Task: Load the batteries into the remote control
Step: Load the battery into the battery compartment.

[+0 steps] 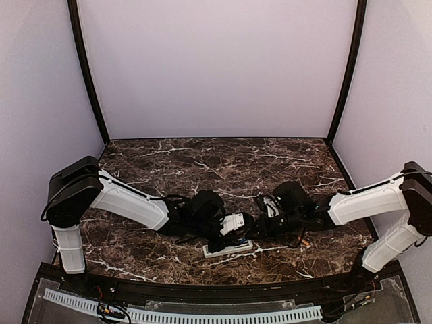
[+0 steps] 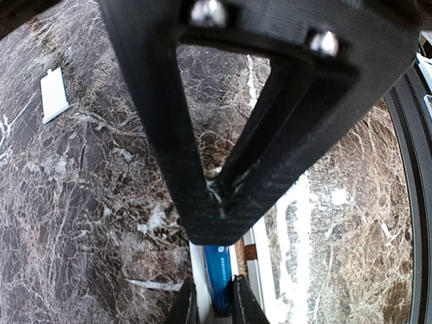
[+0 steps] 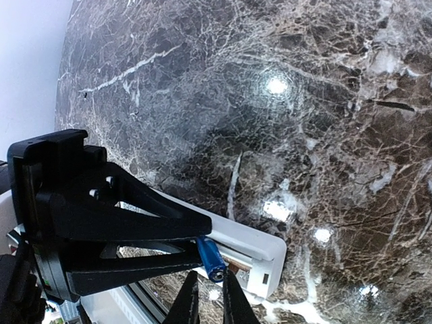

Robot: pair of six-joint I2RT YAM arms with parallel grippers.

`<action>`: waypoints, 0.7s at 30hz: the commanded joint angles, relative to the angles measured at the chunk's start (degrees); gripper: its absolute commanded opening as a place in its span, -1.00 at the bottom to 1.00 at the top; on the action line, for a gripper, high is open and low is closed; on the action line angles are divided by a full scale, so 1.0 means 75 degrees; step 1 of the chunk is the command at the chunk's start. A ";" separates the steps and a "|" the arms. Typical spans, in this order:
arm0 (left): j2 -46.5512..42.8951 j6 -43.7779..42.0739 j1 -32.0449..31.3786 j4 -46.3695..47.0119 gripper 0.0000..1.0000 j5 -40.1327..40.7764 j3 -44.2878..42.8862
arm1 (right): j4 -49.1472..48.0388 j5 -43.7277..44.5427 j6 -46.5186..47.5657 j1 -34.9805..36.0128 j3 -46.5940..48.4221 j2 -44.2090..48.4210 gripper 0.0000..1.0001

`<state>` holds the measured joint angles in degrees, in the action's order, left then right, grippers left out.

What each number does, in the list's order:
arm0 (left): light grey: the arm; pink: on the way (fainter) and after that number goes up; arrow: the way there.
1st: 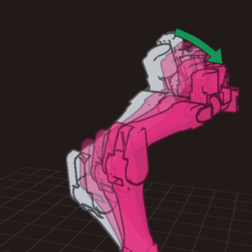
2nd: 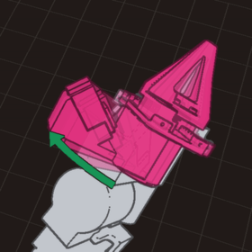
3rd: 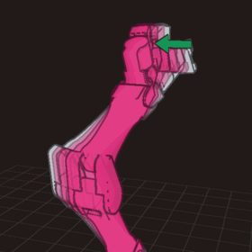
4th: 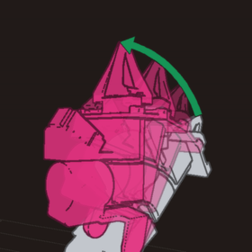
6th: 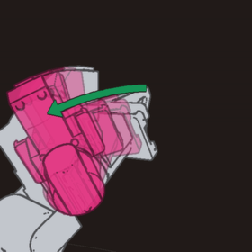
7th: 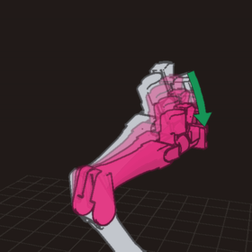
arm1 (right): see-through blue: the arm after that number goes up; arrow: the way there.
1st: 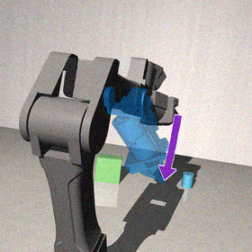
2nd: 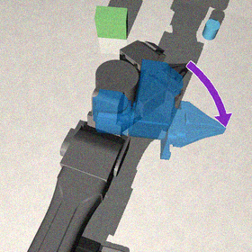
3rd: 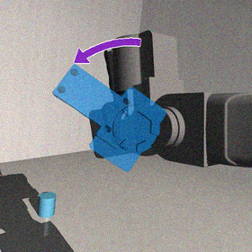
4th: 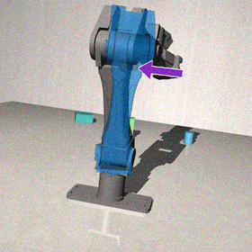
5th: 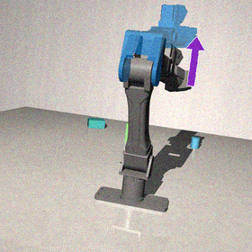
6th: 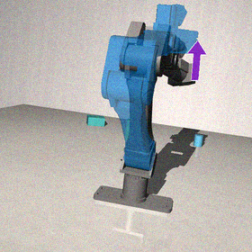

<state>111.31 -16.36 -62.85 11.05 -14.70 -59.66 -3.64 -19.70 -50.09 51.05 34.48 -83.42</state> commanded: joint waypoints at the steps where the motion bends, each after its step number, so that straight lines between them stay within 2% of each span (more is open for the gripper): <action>1: 0.0229 -0.0186 -0.0061 -0.1427 -1.00 0.0069 0.0256 | -0.0382 -0.0260 -0.0044 -0.0012 0.0068 -0.0259 -0.80; 9: 0.0261 -0.0157 -0.0062 -0.1429 -1.00 0.0061 0.0249 | -0.0484 -0.0264 -0.0134 0.0025 -0.0026 -0.0392 -0.96; 21: 0.0292 -0.0151 -0.0059 -0.1427 -1.00 0.0055 0.0214 | -0.0410 -0.0267 -0.0028 0.0067 0.0096 -0.0762 -0.97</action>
<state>111.28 -16.32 -62.85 10.72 -14.61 -59.90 -4.73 -20.53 -50.89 50.83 34.48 -87.85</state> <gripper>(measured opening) 0.138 0.014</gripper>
